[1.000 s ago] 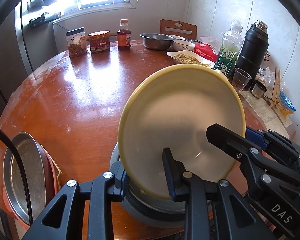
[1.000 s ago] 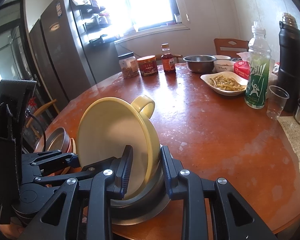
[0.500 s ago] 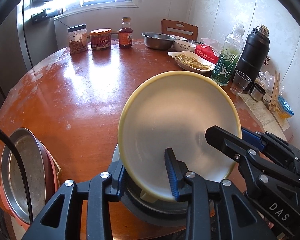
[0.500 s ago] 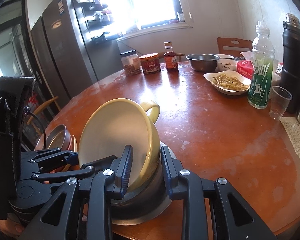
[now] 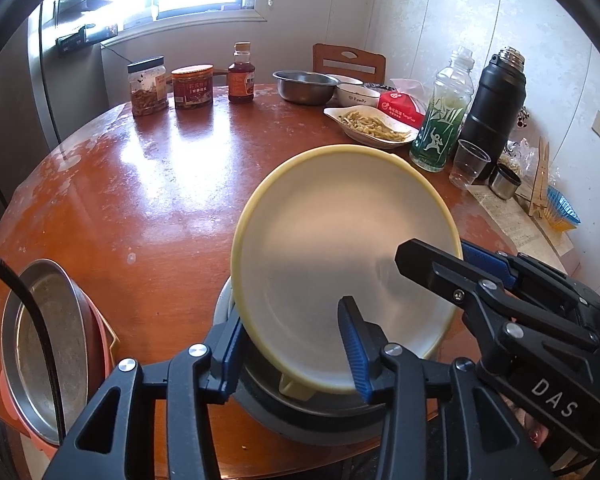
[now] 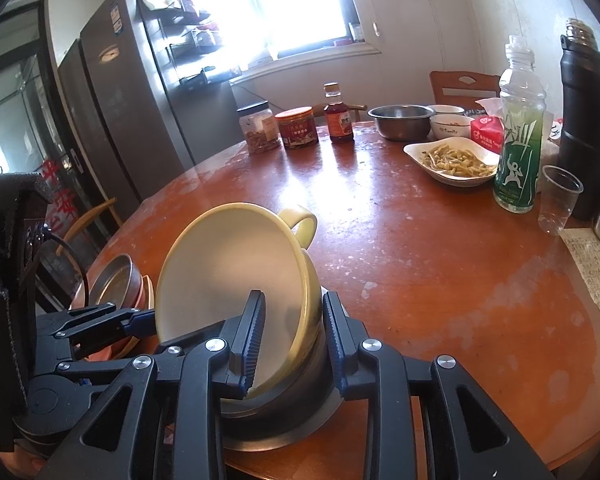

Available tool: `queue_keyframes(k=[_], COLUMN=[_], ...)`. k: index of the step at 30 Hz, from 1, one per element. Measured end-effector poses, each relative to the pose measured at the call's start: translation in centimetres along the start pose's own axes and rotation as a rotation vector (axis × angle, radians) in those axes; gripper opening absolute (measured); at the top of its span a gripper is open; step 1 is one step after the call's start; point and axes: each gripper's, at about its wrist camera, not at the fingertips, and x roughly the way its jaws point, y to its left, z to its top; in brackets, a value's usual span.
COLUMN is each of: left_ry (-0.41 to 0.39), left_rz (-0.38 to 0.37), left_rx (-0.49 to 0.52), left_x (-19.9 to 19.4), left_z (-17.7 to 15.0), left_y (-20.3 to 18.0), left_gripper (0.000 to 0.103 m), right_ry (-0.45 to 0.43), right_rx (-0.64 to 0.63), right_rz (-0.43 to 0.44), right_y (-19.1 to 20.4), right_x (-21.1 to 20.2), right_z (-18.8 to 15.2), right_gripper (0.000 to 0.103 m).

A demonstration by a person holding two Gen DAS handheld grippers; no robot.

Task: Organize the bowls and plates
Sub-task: 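Lower the yellow bowl into the deep steel bowl and open both grippers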

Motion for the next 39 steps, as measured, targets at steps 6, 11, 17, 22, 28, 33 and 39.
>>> queue_keyframes(k=[6, 11, 17, 22, 28, 33, 39], left_ry=[-0.017, -0.037, -0.051, -0.071, -0.091, -0.102, -0.081], left_rz=[-0.019, 0.012, 0.027, 0.028, 0.036, 0.064, 0.048], left_rx=[-0.007, -0.003, -0.03, -0.051, -0.094, -0.107, -0.108], left_x=[-0.5, -1.1, -1.7, -2.8, -4.5, -5.6, -5.1], left_z=[0.0, 0.0, 0.1, 0.0, -0.1, -0.6, -1.1], left_y=[0.1, 0.2, 1.4, 2.2, 3.6, 4.2, 4.2], left_gripper=[0.045, 0.057, 0.062, 0.062, 0.063, 0.066, 0.07], right_ry=[-0.011, -0.022, -0.035, -0.054, -0.075, -0.069, -0.025], right_rx=[0.011, 0.016, 0.023, 0.052, 0.08, 0.091, 0.128], right_rz=[0.013, 0.017, 0.017, 0.025, 0.035, 0.031, 0.031], right_y=[-0.2, -0.2, -0.3, -0.8, -1.5, -2.0, -2.6], right_x=[-0.3, -0.8, -1.2, -2.0, -3.5, -3.9, -3.2], right_z=[0.1, 0.4, 0.7, 0.9, 1.2, 0.9, -0.3], right_gripper=[0.037, 0.038, 0.038, 0.05, 0.063, 0.07, 0.074])
